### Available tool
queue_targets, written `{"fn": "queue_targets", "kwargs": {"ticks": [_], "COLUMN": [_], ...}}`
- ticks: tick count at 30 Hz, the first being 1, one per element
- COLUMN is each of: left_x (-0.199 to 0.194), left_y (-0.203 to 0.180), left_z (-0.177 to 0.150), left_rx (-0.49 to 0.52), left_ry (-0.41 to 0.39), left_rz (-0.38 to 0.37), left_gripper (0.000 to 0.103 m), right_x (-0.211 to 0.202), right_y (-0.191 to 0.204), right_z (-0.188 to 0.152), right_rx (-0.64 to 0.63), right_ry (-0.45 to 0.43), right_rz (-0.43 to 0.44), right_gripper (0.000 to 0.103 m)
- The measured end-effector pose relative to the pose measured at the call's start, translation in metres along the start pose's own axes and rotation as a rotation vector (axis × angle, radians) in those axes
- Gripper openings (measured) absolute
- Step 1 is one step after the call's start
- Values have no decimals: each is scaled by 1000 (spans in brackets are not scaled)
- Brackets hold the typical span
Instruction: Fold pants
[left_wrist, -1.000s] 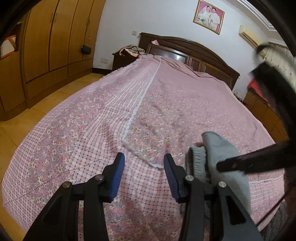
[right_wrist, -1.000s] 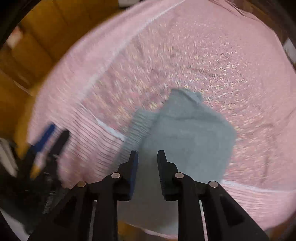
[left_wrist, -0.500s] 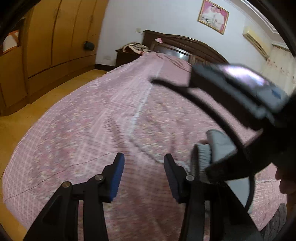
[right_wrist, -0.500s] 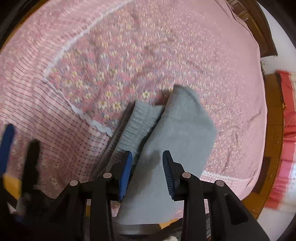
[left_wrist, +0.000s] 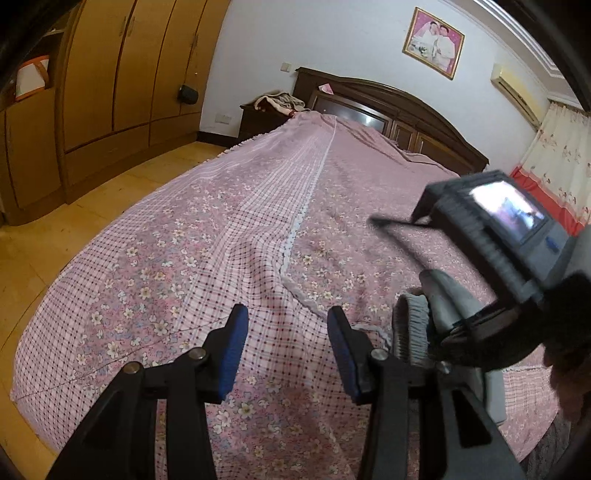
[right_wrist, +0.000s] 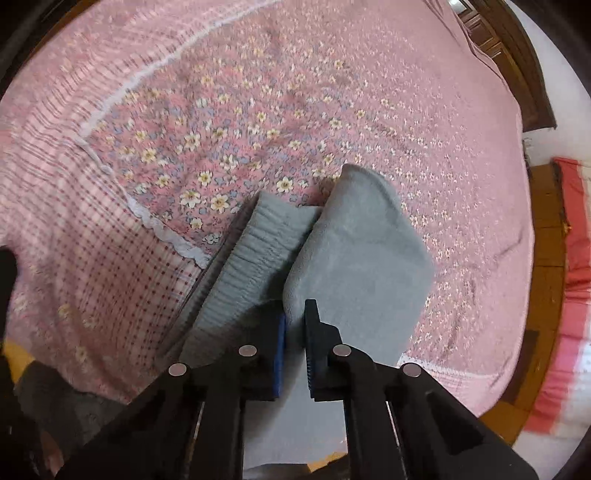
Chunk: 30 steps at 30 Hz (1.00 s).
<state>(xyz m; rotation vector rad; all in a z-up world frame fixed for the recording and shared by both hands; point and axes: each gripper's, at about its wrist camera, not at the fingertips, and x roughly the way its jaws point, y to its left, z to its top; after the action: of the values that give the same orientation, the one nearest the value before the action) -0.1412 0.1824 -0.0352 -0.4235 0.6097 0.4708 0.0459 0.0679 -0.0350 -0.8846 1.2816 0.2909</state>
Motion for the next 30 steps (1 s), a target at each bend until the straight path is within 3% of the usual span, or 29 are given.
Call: {"fn": "queue_targets", "kwargs": {"ticks": [4, 9, 18, 28, 30], "left_x": [4, 9, 14, 21, 24], "left_y": [-6, -9, -5, -5, -9], "left_z": [2, 1, 2, 1, 0], "left_rx": [13, 24, 12, 27, 30], "left_ry": [4, 15, 18, 32, 39], "left_rz": [4, 16, 38, 53, 54], "left_gripper": [47, 47, 47, 47, 47], "right_x": [-20, -27, -41, -9, -8], "right_y": [-27, -34, 0, 8, 10], "right_z": [-2, 13, 27, 28, 29], "right_rx": [51, 99, 41, 53, 39], "right_ry": [-28, -41, -49, -18, -12], "right_rz": [61, 134, 159, 194, 199], "right_gripper": [9, 10, 10, 11, 19]}}
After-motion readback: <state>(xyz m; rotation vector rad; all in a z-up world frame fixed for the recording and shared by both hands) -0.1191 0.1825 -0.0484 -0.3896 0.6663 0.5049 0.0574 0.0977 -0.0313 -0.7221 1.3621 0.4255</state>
